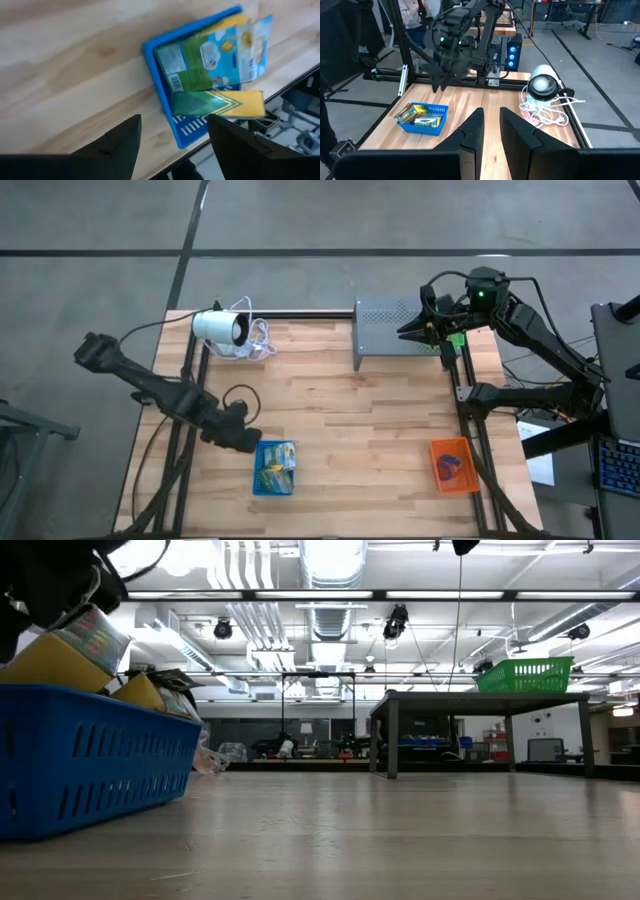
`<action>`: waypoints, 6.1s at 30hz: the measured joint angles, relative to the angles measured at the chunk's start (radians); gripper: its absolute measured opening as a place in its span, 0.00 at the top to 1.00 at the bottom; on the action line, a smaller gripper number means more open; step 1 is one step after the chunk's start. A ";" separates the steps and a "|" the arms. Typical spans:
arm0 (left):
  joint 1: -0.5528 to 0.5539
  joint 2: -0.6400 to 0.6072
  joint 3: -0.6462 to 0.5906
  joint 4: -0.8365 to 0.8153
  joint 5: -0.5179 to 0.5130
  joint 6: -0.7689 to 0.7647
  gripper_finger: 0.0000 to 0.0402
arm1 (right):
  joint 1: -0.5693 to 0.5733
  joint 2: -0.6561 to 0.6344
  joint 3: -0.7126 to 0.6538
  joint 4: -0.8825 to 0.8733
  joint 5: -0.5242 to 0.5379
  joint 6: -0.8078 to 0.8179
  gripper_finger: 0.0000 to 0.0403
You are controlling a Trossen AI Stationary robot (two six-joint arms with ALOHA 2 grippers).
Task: Pick & Place Office Desk Supplies
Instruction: Put the blue bin on the shelf
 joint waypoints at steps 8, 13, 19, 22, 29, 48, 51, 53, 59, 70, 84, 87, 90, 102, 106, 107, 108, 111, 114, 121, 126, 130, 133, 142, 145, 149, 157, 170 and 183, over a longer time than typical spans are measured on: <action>-0.001 0.117 -0.020 0.116 0.060 -0.030 0.42 | 0.000 0.000 0.000 0.000 0.000 0.000 0.85; 0.004 0.160 -0.022 0.116 0.061 -0.072 0.42 | 0.000 0.000 0.000 0.000 0.000 0.000 0.85; 0.020 0.221 -0.022 0.145 0.061 -0.081 0.45 | 0.000 0.000 0.000 0.000 0.000 0.000 0.85; 0.019 0.245 -0.022 0.150 0.069 -0.081 0.47 | 0.000 0.000 0.000 0.000 0.000 0.000 0.85; 0.021 0.308 -0.024 0.170 0.069 -0.082 0.54 | 0.000 0.000 0.000 0.000 0.000 0.000 0.85; 0.023 0.358 -0.024 0.248 0.106 -0.029 0.95 | 0.000 0.000 0.000 0.000 0.001 0.000 0.85; 0.022 0.358 -0.024 0.248 0.107 -0.029 0.98 | 0.000 0.000 0.000 0.000 0.001 0.000 0.85; 0.022 0.358 -0.023 0.247 0.113 -0.029 0.97 | 0.000 0.000 0.000 0.000 0.001 0.000 0.85; 0.030 0.320 -0.022 0.242 0.118 -0.042 0.98 | 0.000 0.000 0.000 0.000 0.001 0.000 0.85; 0.098 0.193 -0.022 0.224 0.103 -0.056 0.97 | 0.000 0.000 0.000 0.000 0.001 0.000 0.85; 0.256 0.166 0.099 0.220 0.001 0.041 0.98 | 0.000 0.000 0.000 0.000 0.002 0.000 0.85; 0.301 0.166 0.140 0.220 -0.034 0.061 0.98 | 0.000 0.000 0.000 0.000 0.002 0.000 0.85; 0.362 0.166 0.175 0.216 -0.036 0.099 0.98 | 0.000 0.000 0.000 0.000 0.002 0.000 0.85; 0.545 0.200 0.321 0.159 0.011 0.189 0.98 | 0.000 0.000 0.000 0.000 0.002 0.000 0.85; 0.611 0.259 0.409 0.054 0.047 0.264 0.98 | 0.000 0.000 0.000 0.000 0.002 0.000 0.85; 0.633 0.276 0.431 0.038 0.060 0.297 0.98 | 0.000 0.000 0.000 0.000 0.002 0.000 0.85; 0.656 0.293 0.453 0.029 0.076 0.330 0.98 | 0.000 0.000 0.000 0.000 0.002 0.000 0.85; 0.724 0.334 0.510 0.030 0.115 0.426 0.98 | 0.000 0.000 0.000 0.000 0.002 0.000 0.85; 0.785 0.378 0.561 0.032 0.164 0.506 0.98 | 0.000 0.000 0.000 0.000 0.002 0.000 0.85; 0.901 0.481 0.657 -0.034 0.293 0.698 0.98 | 0.000 0.000 0.000 0.000 0.002 0.000 0.85; 0.914 0.554 0.712 -0.076 0.315 0.742 0.98 | 0.000 0.000 0.000 0.000 0.002 0.000 0.85; 0.918 0.605 0.750 -0.010 0.318 0.781 0.98 | 0.000 0.000 0.000 0.000 0.002 0.000 0.85; 0.920 0.632 0.762 0.035 0.312 0.763 0.98 | 0.000 0.000 0.000 0.000 0.002 0.000 0.85; 0.931 0.717 0.857 0.077 0.311 0.689 0.98 | 0.000 0.000 0.000 0.000 0.002 0.000 0.85; 0.937 0.745 0.911 0.086 0.299 0.682 0.98 | 0.000 0.000 0.000 0.000 0.002 0.000 0.85; 0.952 0.782 0.963 0.088 0.276 0.687 0.98 | 0.000 0.000 0.000 0.000 0.002 0.000 0.85; 0.978 0.872 1.057 0.093 0.270 0.708 0.98 | 0.000 0.000 0.000 0.000 0.002 0.000 0.85; 0.990 0.981 1.213 0.062 0.293 0.732 0.98 | 0.000 0.000 0.000 0.000 0.002 0.000 0.85; 0.992 1.023 1.214 0.182 0.277 0.793 0.98 | 0.000 0.000 0.000 0.000 0.002 0.000 0.85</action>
